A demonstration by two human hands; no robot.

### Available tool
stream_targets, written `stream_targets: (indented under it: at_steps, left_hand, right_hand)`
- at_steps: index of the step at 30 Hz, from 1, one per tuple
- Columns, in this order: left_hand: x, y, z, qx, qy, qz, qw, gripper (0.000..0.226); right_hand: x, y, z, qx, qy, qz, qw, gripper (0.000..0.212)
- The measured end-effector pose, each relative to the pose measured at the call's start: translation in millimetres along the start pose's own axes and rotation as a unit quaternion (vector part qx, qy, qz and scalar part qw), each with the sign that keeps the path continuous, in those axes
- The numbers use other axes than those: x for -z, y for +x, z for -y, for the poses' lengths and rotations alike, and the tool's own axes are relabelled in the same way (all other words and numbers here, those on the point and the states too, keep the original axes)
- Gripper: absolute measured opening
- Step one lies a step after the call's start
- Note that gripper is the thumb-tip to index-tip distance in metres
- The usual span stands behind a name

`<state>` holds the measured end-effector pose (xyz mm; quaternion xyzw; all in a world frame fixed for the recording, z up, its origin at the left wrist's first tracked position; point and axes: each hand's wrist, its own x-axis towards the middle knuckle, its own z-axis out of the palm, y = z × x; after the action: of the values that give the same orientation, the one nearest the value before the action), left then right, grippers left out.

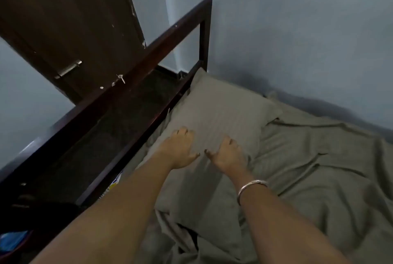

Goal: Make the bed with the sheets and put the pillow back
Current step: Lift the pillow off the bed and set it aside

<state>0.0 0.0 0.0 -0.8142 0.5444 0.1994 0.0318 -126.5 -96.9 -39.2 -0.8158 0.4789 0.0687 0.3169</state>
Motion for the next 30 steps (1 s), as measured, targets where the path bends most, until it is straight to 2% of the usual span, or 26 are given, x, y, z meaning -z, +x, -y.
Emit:
stream_targets:
  at_steps: [5, 10, 12, 16, 20, 23, 27, 30]
  left_hand:
    - [-24.5, 42.3, 24.1, 0.045, -0.071, 0.029, 0.996, 0.068]
    - [-45.3, 83.4, 40.8, 0.113, -0.149, 0.052, 0.981, 0.083]
    - [-52.6, 95.8, 47.1, 0.147, -0.148, 0.058, 0.976, 0.089]
    - [-70.8, 112.5, 60.5, 0.201, -0.161, 0.078, 0.963, 0.098]
    - [-83.1, 122.1, 67.9, 0.248, -0.191, 0.094, 0.945, 0.119]
    - [-87.6, 129.6, 62.3, 0.293, -0.214, 0.101, 0.926, 0.131]
    - [-93.6, 139.1, 51.1, 0.310, -0.192, 0.089, 0.927, 0.135]
    - [-97.9, 146.5, 45.2, 0.303, -0.197, 0.059, 0.931, 0.129]
  right_hand:
    - [-29.8, 47.0, -10.0, -0.120, 0.122, -0.021, 0.985, 0.092]
    - [-48.3, 83.4, -17.2, -0.209, 0.145, -0.030, 0.967, 0.100]
    - [-53.6, 91.9, -18.5, -0.239, 0.177, -0.044, 0.954, 0.103]
    - [-67.3, 103.6, -13.6, -0.324, 0.337, -0.100, 0.878, 0.103]
    - [-65.1, 109.4, -9.4, -0.412, 0.366, -0.067, 0.831, 0.127]
    - [-73.1, 119.7, -17.6, -0.424, 0.413, -0.071, 0.803, 0.140]
    - [-90.9, 127.8, -29.0, -0.417, 0.475, -0.065, 0.772, 0.163]
    - [-106.4, 133.9, -41.8, -0.424, 0.478, -0.069, 0.766, 0.160]
